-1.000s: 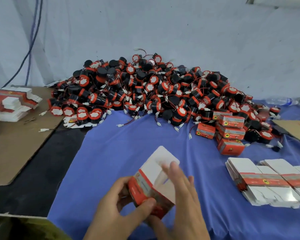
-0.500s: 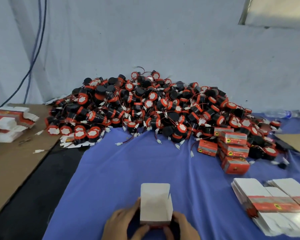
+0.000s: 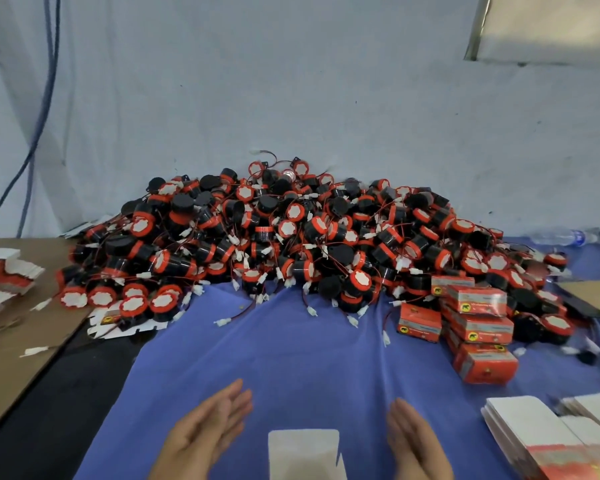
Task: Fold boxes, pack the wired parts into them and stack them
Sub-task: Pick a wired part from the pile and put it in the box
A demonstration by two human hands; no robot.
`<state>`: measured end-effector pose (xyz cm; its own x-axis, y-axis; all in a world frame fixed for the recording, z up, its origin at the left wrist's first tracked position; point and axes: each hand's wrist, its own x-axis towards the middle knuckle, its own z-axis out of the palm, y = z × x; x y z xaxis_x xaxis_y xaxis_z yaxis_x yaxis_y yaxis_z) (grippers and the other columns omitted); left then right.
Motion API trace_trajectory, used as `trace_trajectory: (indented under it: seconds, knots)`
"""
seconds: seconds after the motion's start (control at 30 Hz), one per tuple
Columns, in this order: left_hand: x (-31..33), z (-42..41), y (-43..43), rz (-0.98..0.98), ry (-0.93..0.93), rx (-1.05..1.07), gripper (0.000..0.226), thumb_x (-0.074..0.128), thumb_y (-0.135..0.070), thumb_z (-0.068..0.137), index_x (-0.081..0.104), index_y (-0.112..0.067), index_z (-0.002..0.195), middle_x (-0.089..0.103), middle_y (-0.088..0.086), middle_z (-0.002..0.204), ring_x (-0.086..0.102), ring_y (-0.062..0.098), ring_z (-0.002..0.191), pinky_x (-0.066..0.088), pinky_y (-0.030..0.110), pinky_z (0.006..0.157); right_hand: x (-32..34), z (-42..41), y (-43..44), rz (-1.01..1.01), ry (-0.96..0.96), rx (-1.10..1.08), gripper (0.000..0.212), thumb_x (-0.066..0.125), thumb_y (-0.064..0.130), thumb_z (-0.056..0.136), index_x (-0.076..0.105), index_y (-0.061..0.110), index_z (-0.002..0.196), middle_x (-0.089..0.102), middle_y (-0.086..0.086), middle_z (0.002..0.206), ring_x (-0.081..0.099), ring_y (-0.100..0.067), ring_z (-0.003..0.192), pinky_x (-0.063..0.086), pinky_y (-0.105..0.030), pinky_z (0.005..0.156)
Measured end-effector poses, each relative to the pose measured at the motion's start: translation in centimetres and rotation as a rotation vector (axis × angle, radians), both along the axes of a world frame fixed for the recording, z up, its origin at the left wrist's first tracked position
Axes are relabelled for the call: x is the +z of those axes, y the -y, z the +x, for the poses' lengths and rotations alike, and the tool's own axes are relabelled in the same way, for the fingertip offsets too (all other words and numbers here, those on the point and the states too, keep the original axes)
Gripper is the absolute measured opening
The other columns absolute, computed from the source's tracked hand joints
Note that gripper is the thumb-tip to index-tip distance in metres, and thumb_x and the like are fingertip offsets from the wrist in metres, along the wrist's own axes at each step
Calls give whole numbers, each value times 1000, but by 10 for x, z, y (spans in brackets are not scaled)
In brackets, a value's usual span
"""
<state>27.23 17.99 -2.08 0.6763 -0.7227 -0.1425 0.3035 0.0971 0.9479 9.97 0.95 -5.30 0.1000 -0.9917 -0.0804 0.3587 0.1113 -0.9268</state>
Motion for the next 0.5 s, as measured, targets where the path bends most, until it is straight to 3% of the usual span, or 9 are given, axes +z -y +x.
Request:
trace_trajectory:
  seconds: [0.03, 0.07, 0.1, 0.17, 0.27, 0.37, 0.43, 0.5]
  knots:
    - [2, 3, 15, -26, 39, -17, 27, 49, -11, 101, 68, -9, 119, 75, 6, 115, 71, 20, 110, 58, 30, 92, 8, 7, 7, -59, -163, 24, 43, 39, -28, 92, 60, -11, 126, 64, -30, 122, 70, -3, 94, 50, -10, 82]
    - [7, 5, 33, -49, 62, -72, 28, 50, -13, 100, 67, -10, 122, 74, 5, 118, 70, 18, 112, 57, 26, 93, 2, 5, 22, -14, -97, 48, 45, 39, -26, 94, 57, -8, 131, 62, -28, 128, 67, -12, 104, 51, -16, 87]
    - [12, 11, 50, -55, 106, -111, 29, 52, -15, 100, 67, -12, 124, 73, 3, 121, 68, 16, 115, 54, 24, 95, 13, 4, 28, -27, -147, 138, 47, 39, -23, 96, 54, -5, 136, 60, -24, 134, 61, -19, 114, 49, -24, 96]
    - [17, 19, 97, -10, 255, -174, 28, 54, -15, 102, 67, -19, 127, 71, -4, 125, 64, 8, 119, 50, 18, 99, 25, 32, 51, -39, -191, 119, 53, 39, -18, 98, 48, 4, 146, 54, -14, 143, 54, -20, 126, 42, -35, 110]
    - [18, 27, 175, 51, 554, -282, 34, 55, -13, 103, 59, -30, 131, 63, -15, 133, 57, -6, 123, 45, 9, 99, 34, 68, 98, -65, -277, 181, 65, 37, -16, 96, 39, 17, 153, 48, 3, 146, 47, -11, 132, 40, -31, 105]
    - [17, 36, 251, 86, 786, -329, 45, 55, -14, 102, 50, -26, 145, 54, -17, 141, 49, -14, 122, 39, 7, 103, 38, 105, 152, -83, -383, 197, 73, 41, -12, 92, 37, 26, 153, 50, 15, 129, 51, -13, 128, 46, -33, 99]
    - [14, 40, 292, 117, 879, -338, 50, 53, -10, 101, 45, -21, 150, 51, -10, 145, 47, -8, 126, 38, 14, 109, 36, 121, 179, -108, -417, 179, 72, 44, -10, 88, 43, 27, 150, 63, 8, 127, 61, -21, 118, 52, -47, 99]
    - [7, 42, 321, 157, 925, -325, 53, 51, -6, 100, 43, -17, 151, 49, -1, 149, 45, 10, 136, 37, 29, 117, 28, 128, 197, -123, -427, 142, 72, 46, -10, 87, 45, 28, 148, 66, -2, 127, 65, -25, 112, 55, -51, 95]
